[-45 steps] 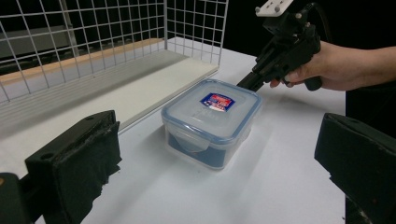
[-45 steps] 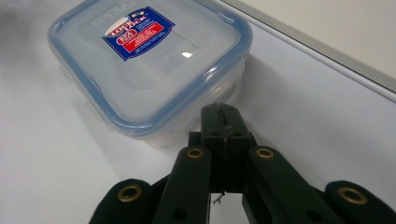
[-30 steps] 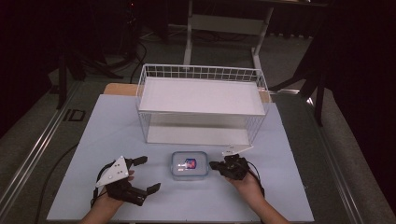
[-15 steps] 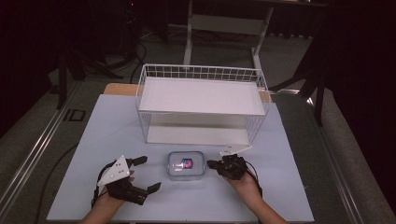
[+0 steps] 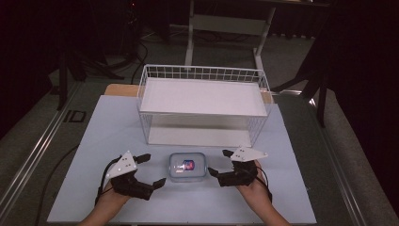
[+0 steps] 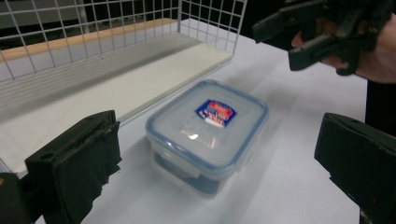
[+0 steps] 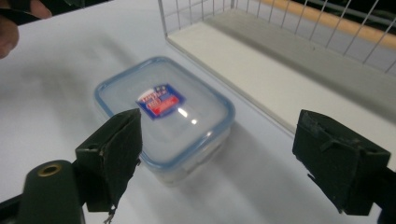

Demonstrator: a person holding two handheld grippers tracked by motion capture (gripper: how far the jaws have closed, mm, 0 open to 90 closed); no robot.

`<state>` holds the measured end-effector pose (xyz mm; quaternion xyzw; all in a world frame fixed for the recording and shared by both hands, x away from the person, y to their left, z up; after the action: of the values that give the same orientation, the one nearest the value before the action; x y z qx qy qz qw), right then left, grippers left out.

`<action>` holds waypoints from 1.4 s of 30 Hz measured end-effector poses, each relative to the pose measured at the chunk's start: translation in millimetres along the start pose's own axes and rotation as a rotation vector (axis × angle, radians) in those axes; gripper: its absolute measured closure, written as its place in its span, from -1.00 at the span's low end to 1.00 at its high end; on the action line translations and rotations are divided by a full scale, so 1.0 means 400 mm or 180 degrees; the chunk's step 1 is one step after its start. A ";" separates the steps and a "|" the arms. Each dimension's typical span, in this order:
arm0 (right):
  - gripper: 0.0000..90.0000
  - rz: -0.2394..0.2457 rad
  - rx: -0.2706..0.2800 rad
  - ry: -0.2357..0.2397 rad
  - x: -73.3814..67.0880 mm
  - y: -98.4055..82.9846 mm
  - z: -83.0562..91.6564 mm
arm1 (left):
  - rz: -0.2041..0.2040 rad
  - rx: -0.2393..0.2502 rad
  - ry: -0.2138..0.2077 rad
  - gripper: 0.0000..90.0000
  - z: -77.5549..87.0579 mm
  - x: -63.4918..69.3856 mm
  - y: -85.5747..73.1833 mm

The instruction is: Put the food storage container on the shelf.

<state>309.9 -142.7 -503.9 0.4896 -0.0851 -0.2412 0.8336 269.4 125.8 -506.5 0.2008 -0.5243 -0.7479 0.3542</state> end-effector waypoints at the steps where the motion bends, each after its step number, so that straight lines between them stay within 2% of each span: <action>1: -0.64 0.0093 -0.0007 -0.0078 -0.004 0.005 -0.001 | 0.0050 -0.0008 -0.0022 -0.98 -0.002 0.000 0.007; 2: -0.62 0.0173 0.0031 -0.0086 -0.010 0.011 -0.002 | 0.0076 -0.0008 -0.0021 -0.98 -0.004 -0.001 0.013; 4: -0.54 0.0221 0.0090 -0.0073 -0.017 0.020 -0.002 | 0.0150 -0.0067 -0.0020 -0.98 -0.012 -0.002 0.026; 6: -0.53 0.0188 -0.0021 0.0047 -0.023 0.024 -0.012 | 0.0233 -0.0124 -0.0080 -0.98 -0.023 0.000 0.036; 7: -0.55 0.0204 -0.0025 0.0011 -0.022 0.027 -0.017 | 0.0280 -0.0178 -0.0109 -0.98 -0.032 0.001 0.040; 9: -0.60 0.0112 -0.0021 0.0007 -0.016 0.032 -0.028 | 0.0384 -0.0256 -0.0141 -0.98 -0.048 0.002 0.045; 11: -0.64 0.0012 0.0000 0.0010 -0.006 0.039 -0.036 | 0.0437 -0.0367 -0.0099 -0.98 -0.062 -0.001 0.044; 12: -0.65 -0.0055 -0.0010 0.0054 -0.002 0.041 -0.039 | 0.0478 -0.0433 -0.0115 -0.98 -0.069 -0.003 0.042; 14: -0.68 -0.0219 -0.0033 0.0128 0.005 0.043 -0.048 | 0.0537 -0.0536 -0.0065 -0.98 -0.081 -0.009 0.036; 15: -0.71 -0.0318 -0.0073 0.0203 0.007 0.041 -0.055 | 0.0657 -0.0626 -0.0102 -0.98 -0.091 -0.014 0.029; 16: -0.73 -0.0454 -0.0162 0.0217 0.012 0.035 -0.068 | 0.0719 -0.0686 -0.0085 -0.98 -0.097 -0.018 0.024; 17: -0.73 -0.0544 -0.0197 0.0239 0.014 0.031 -0.073 | 0.0833 -0.0738 -0.0126 -0.98 -0.103 -0.023 0.018; 18: -0.73 -0.0670 -0.0215 0.0312 0.016 0.027 -0.080 | 0.0944 -0.0772 -0.0190 -0.98 -0.109 -0.028 0.012; 20: -0.73 -0.0992 -0.0212 0.0402 0.022 0.021 -0.095 | 0.1079 -0.0844 -0.0187 -0.98 -0.121 -0.035 0.001; 21: -0.73 -0.1083 -0.0212 0.0429 0.024 0.019 -0.100 | 0.1223 -0.0915 -0.0203 -0.98 -0.131 -0.041 -0.009; 22: -0.73 -0.1245 -0.0244 0.0505 0.028 0.014 -0.110 | 0.1357 -0.0928 -0.0207 -0.98 -0.137 -0.043 -0.015; 23: -0.73 -0.1350 -0.0262 0.0523 0.032 0.011 -0.117 | 0.1404 -0.0941 -0.0223 -0.98 -0.140 -0.043 -0.019; 24: -0.73 -0.1404 -0.0279 0.0529 0.034 0.009 -0.120 | 0.1522 -0.0990 -0.0263 -0.98 -0.148 -0.042 -0.028; 25: -0.70 -0.1515 -0.0330 0.0534 0.038 0.004 -0.127 | 0.1575 -0.1024 -0.0243 -0.98 -0.153 -0.042 -0.036; 28: -0.68 -0.1816 -0.0454 0.0575 0.046 -0.014 -0.141 | 0.1813 -0.1201 -0.0290 -0.97 -0.170 -0.037 -0.064; 29: -0.66 -0.1888 -0.0463 0.0600 0.047 -0.018 -0.143 | 0.1853 -0.1265 -0.0338 -0.97 -0.173 -0.035 -0.070; 31: -0.63 -0.2039 -0.0499 0.0643 0.054 -0.026 -0.147 | 0.1951 -0.1282 -0.0386 -0.95 -0.180 -0.032 -0.078; 32: -0.62 -0.2115 -0.0510 0.0679 0.055 -0.028 -0.148 | 0.1968 -0.1302 -0.0420 -0.87 -0.183 -0.032 -0.081; 37: -0.44 -0.2437 -0.0528 0.0878 0.061 -0.046 -0.152 | 0.2075 -0.1418 -0.0495 -0.86 -0.197 -0.028 -0.089; 38: -0.44 -0.2530 -0.0533 0.0931 0.062 -0.052 -0.154 | 0.2105 -0.1424 -0.0460 -0.84 -0.200 -0.029 -0.089; 40: -0.38 -0.2583 -0.0565 0.0950 0.062 -0.059 -0.157 | 0.2137 -0.1426 -0.0431 -0.66 -0.204 -0.031 -0.089; 42: -0.30 -0.2622 -0.0567 0.0965 0.061 -0.062 -0.159 | 0.2166 -0.1460 -0.0405 -0.65 -0.209 -0.032 -0.091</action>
<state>347.2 -115.2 -559.8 0.4388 0.2613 -0.4849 0.7100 322.5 88.8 -571.8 -0.1147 -0.4014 -0.6965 0.5836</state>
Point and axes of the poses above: each handheld gripper's, and its own axes: z roughly backward along the jaws, y roughly out of its top, x roughly to its right, the point moved 6 cm from there along -z, roughly forward along the jaws, and after that the axes turned 10 degrees about y, right-handed, at the moved point
